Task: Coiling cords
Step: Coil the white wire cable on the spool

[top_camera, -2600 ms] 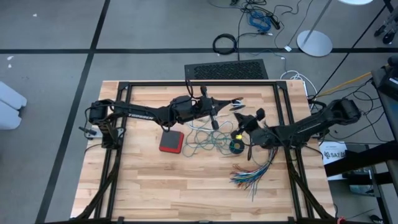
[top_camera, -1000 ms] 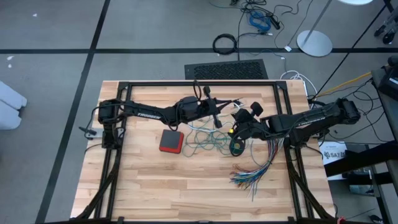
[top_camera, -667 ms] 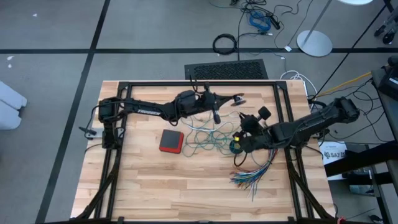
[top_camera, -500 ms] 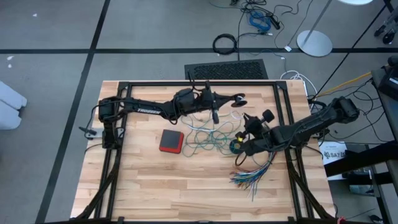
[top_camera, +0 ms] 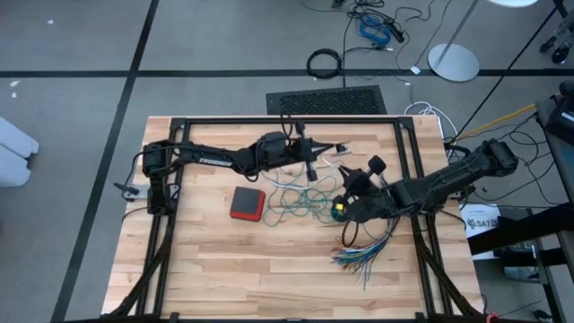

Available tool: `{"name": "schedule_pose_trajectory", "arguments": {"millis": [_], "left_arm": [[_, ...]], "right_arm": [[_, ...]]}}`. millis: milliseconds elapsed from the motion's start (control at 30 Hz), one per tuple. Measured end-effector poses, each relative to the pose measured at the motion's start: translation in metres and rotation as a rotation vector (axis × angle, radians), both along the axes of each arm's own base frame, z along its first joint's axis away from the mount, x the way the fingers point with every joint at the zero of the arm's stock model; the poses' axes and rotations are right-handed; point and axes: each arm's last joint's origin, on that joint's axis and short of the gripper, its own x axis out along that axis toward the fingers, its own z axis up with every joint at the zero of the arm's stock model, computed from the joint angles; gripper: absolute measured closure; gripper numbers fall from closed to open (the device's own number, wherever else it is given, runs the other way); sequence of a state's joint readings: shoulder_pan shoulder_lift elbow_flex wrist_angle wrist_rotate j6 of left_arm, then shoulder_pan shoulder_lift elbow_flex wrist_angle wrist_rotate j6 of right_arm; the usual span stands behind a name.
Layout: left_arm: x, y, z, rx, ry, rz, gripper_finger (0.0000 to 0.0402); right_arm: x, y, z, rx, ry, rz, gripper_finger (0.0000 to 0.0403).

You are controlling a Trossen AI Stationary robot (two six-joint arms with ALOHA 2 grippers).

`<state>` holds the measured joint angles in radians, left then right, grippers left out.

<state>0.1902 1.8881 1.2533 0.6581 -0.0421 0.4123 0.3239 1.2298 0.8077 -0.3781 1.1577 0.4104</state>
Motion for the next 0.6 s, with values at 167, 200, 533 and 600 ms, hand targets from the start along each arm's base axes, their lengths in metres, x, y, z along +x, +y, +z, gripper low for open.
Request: {"name": "schedule_pose_trajectory", "arguments": {"millis": [167,200,533,600], "left_arm": [[0.001,-0.006,-0.005,0.031,0.047,-0.005,0.0401],[0.001,-0.006,-0.005,0.03,0.05,-0.009,0.0401],[0.001,-0.01,-0.014,0.01,0.135,-0.114,0.0401],[0.001,-0.01,-0.014,0.01,0.141,-0.099,0.0401]], "right_arm": [[-0.007,-0.013,0.014,0.003,0.005,-0.038,0.0403],[-0.011,-0.016,0.015,0.014,0.004,-0.052,0.0403],[-0.056,-0.029,0.017,0.108,0.003,-0.177,0.0403],[-0.057,-0.03,0.018,0.123,0.006,-0.17,0.0403]]}}
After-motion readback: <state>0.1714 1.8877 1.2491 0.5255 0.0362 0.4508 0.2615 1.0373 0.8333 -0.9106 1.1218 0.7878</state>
